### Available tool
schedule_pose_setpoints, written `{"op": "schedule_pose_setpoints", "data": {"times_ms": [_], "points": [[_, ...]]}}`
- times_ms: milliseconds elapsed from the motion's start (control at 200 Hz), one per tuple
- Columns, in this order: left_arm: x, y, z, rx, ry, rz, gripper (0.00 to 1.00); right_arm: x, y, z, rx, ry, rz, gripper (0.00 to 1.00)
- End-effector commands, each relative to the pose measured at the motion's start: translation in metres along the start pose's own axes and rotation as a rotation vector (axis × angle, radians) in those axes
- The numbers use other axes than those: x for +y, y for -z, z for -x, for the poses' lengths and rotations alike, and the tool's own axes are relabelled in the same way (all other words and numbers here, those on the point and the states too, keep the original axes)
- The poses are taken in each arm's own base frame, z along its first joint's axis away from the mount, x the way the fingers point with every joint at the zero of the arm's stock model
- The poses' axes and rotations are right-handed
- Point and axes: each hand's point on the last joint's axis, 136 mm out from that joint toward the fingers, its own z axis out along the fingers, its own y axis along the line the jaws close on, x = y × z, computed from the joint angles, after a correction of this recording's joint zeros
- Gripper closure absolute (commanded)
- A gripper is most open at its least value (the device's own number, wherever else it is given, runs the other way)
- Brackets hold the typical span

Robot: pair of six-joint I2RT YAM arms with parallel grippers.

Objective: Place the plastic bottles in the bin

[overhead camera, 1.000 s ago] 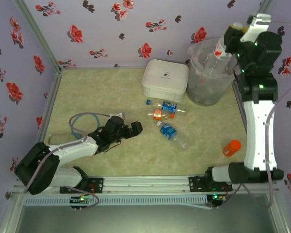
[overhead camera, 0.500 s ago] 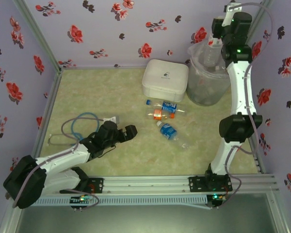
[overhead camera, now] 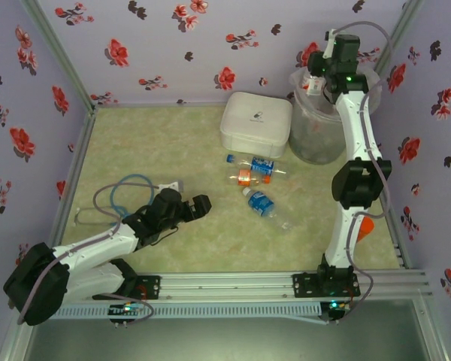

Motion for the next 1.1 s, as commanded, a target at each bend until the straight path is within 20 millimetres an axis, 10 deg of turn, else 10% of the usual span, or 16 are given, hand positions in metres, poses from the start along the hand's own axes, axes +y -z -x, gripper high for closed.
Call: {"op": "schedule_pose_setpoints", "data": {"times_ms": [0,285,745,1095], "points": [[0.007,0.000,-0.002,-0.010,-0.004,0.028,0.00,-0.017,-0.020,-0.063,0.200,-0.097,-0.060,0.94],[0.008,0.002,-0.004,-0.006,-0.004,0.029,0.00,-0.041,-0.016,-0.086,0.282,-0.228,-0.180,0.61],[0.014,0.010,-0.001,-0.024,-0.008,0.057,0.00,-0.051,0.064,-0.005,0.144,-0.263,-0.185,0.14],[0.010,0.004,-0.001,-0.013,-0.020,0.066,0.00,-0.043,0.137,0.032,0.072,-0.215,-0.189,0.01]]}}
